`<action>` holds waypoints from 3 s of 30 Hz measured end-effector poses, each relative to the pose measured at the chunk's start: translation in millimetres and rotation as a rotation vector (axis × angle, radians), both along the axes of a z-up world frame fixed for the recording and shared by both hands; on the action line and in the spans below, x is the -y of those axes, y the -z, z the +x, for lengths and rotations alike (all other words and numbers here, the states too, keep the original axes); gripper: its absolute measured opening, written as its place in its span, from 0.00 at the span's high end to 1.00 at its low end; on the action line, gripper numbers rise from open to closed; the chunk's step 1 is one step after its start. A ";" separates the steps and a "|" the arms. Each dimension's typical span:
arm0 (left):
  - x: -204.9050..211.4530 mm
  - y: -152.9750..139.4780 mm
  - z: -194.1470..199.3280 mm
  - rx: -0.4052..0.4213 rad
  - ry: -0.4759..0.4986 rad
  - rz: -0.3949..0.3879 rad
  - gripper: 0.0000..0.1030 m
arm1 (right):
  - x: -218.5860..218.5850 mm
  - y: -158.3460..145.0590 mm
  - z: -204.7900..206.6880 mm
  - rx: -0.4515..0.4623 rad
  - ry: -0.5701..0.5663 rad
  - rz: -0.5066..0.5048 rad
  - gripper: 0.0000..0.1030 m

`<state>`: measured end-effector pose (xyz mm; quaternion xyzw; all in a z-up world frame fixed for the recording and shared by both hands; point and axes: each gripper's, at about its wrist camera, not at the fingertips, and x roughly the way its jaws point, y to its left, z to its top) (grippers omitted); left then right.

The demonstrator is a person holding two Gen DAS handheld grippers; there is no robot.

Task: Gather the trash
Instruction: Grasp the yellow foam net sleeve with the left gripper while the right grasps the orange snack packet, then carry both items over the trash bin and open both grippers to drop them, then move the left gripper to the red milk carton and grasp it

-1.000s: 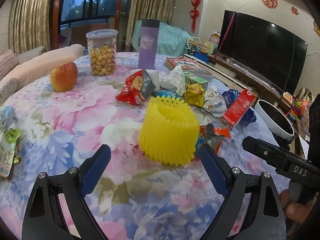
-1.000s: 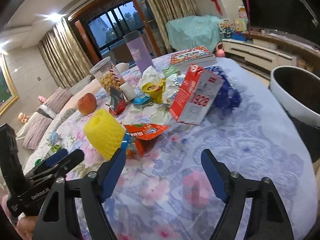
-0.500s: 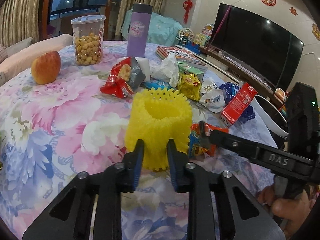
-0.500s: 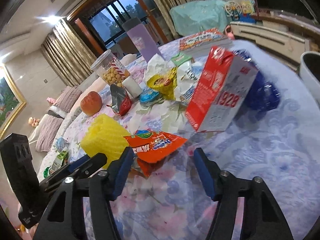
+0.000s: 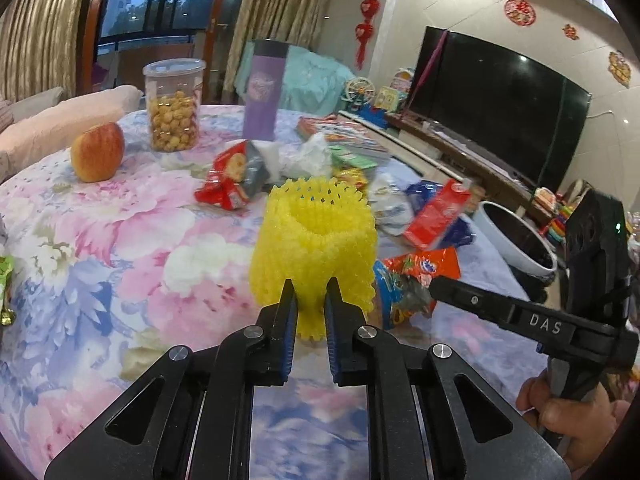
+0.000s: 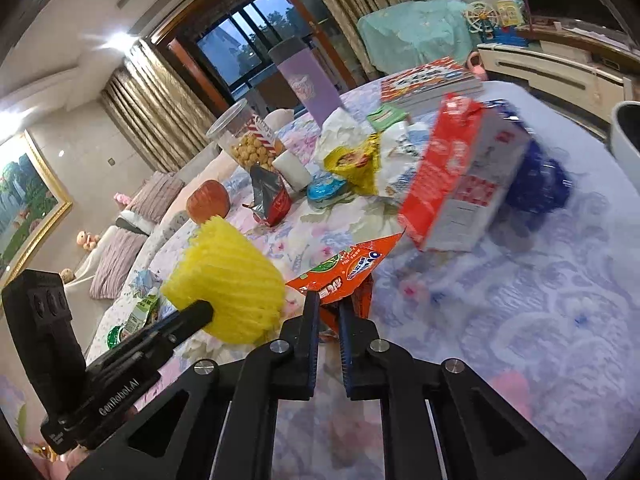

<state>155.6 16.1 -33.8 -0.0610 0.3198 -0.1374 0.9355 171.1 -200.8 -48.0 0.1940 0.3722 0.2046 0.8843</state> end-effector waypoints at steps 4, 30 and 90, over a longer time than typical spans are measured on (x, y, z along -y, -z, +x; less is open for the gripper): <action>16.6 -0.8 -8.2 -0.004 0.040 -0.006 0.89 | 13.8 -0.1 -15.7 0.006 0.028 0.003 0.92; 172.7 -11.6 -8.3 -0.010 0.327 0.039 0.89 | 159.2 -19.9 -66.1 0.072 0.316 0.026 0.92; 290.9 -12.3 68.7 -0.078 0.393 0.070 0.40 | 277.2 -34.8 -23.5 0.035 0.513 -0.046 0.33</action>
